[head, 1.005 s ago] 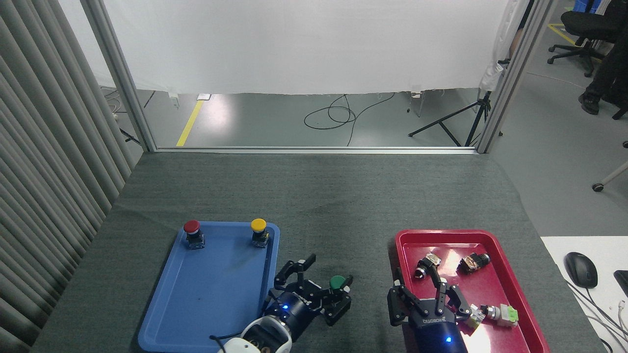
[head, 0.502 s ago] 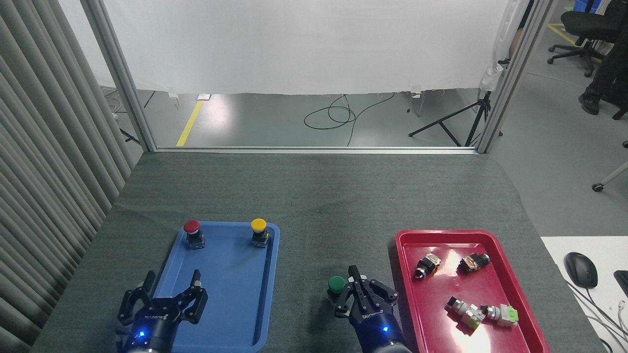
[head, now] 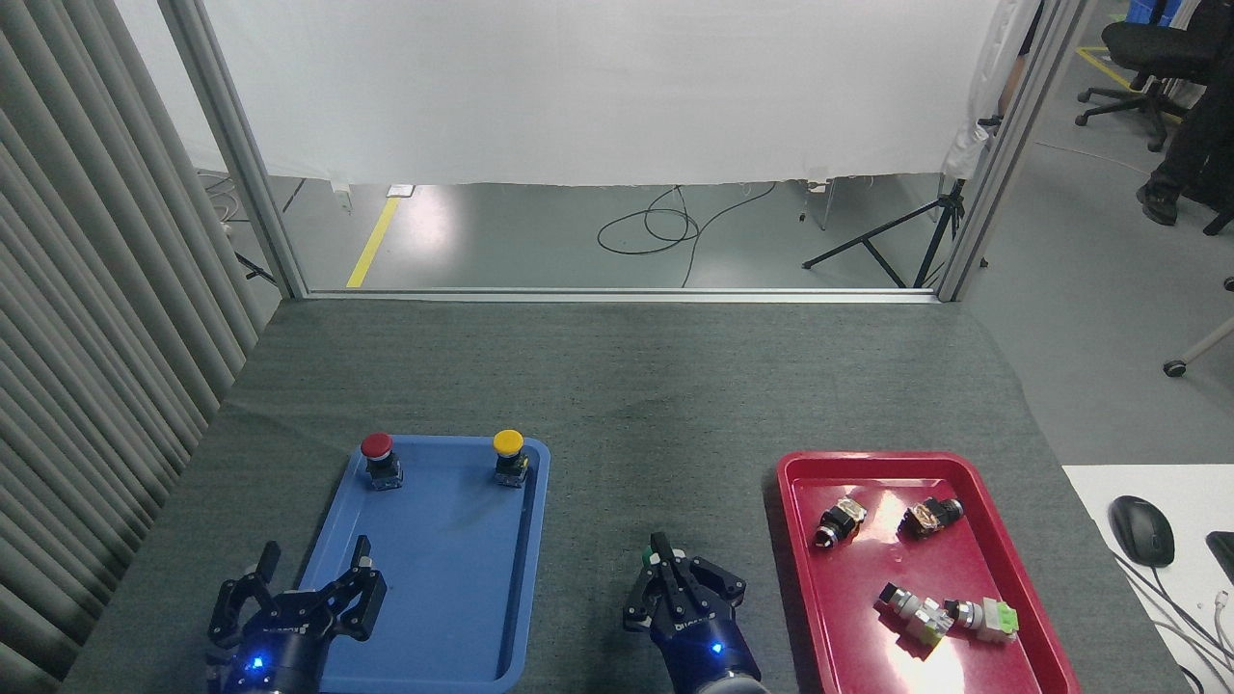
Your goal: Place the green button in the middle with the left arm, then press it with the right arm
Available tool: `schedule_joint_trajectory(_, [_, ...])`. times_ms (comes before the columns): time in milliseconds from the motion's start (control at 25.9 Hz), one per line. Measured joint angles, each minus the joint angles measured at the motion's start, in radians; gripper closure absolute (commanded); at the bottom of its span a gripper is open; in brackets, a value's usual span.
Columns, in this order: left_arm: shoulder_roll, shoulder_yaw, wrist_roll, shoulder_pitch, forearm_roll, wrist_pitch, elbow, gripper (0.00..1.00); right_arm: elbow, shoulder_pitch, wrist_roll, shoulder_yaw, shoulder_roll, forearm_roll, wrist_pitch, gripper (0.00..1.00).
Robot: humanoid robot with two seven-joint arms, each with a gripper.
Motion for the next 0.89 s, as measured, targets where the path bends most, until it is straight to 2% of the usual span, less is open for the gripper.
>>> schedule_joint_trajectory(77, [0.001,0.002,0.000,0.000,0.001,0.000,0.000,0.00,-0.059,0.000,-0.003,0.000,-0.002,-0.002,0.007,0.91])
schedule_joint_trajectory(116, [0.001,0.002,0.000,0.000,0.001,0.000,0.000,0.00,-0.086,0.002,-0.008,0.000,-0.004,-0.002,0.010,0.79])
schedule_joint_trajectory(232, [0.001,0.003,0.000,-0.001,0.002,0.000,-0.001,0.00,-0.148,0.012,-0.015,-0.009,-0.023,-0.004,0.015,0.19])
schedule_joint_trajectory(271, [0.001,0.004,-0.001,-0.001,0.002,0.000,-0.001,0.00,-0.163,0.018,-0.017,-0.022,-0.037,-0.004,0.015,0.03])
schedule_joint_trajectory(580, [-0.001,0.021,-0.002,-0.001,0.003,-0.001,-0.004,0.00,-0.229,0.113,-0.043,-0.182,-0.131,-0.005,0.006,0.00])
schedule_joint_trajectory(889, [-0.004,0.033,-0.002,-0.001,0.005,-0.006,-0.008,0.00,-0.260,0.157,-0.049,-0.280,-0.151,-0.005,-0.010,0.00])
